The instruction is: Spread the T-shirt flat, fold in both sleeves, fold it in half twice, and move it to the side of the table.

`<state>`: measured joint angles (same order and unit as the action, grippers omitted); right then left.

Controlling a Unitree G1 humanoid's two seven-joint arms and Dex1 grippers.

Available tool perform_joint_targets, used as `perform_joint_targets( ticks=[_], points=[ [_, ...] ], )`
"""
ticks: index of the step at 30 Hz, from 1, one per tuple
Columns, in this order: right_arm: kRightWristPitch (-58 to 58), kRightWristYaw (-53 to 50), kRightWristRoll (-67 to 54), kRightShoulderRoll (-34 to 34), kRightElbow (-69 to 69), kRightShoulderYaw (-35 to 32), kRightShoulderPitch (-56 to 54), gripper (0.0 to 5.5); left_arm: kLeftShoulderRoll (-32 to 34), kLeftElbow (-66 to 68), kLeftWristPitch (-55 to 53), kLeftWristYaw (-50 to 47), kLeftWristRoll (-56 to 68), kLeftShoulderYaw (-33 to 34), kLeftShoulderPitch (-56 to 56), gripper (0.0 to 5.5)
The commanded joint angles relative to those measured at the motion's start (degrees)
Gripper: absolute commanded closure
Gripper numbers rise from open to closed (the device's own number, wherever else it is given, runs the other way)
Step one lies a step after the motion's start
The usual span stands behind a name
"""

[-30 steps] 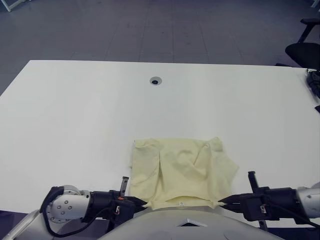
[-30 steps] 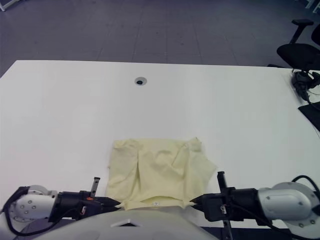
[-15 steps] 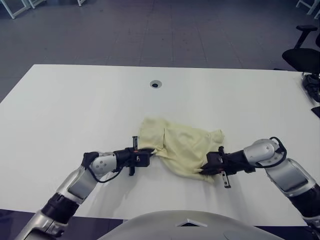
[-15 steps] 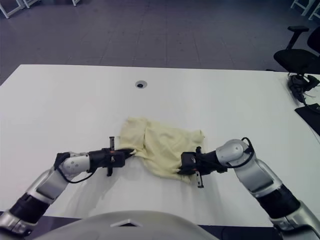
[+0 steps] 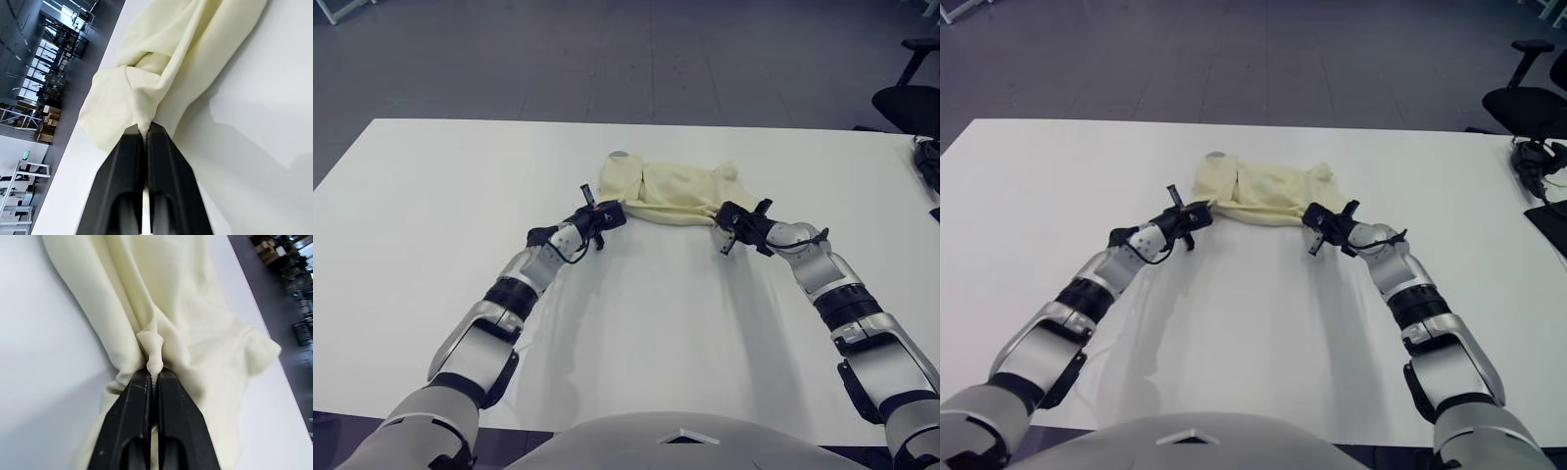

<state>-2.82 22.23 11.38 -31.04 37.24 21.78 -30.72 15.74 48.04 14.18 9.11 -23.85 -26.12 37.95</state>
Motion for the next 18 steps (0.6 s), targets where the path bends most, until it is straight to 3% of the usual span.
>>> perform_joint_targets(
  ticks=[1, 5, 8, 14, 18],
  points=[
    [-6.3, -5.4, 1.3, -0.2, 0.4, -4.6, -2.4, 5.49, -2.5, 12.5, 3.7, -4.6, 0.8, 2.8, 4.5, 5.5],
    [-6.6, -1.0, 0.5, -6.7, -12.8, -9.7, -0.3, 5.49, -1.2, 11.9, 10.6, 2.6, 4.2, 5.3, 7.5, 5.5],
    [-5.7, 6.0, 0.4, -13.9, -25.4, -12.7, 1.7, 5.49, 5.4, 4.6, 13.7, 9.1, 4.7, 6.3, 7.5, 5.5],
    [-3.4, 23.8, -4.5, -33.0, -48.9, -26.9, 13.3, 5.49, 29.6, -26.3, 15.5, 36.3, 13.4, 9.9, -5.6, 5.5],
    [-1.3, 39.0, -10.0, -35.6, -67.1, -40.1, 36.6, 5.49, 49.4, -51.9, 12.7, 52.7, 29.9, 15.0, -27.7, 5.5]
  ],
)
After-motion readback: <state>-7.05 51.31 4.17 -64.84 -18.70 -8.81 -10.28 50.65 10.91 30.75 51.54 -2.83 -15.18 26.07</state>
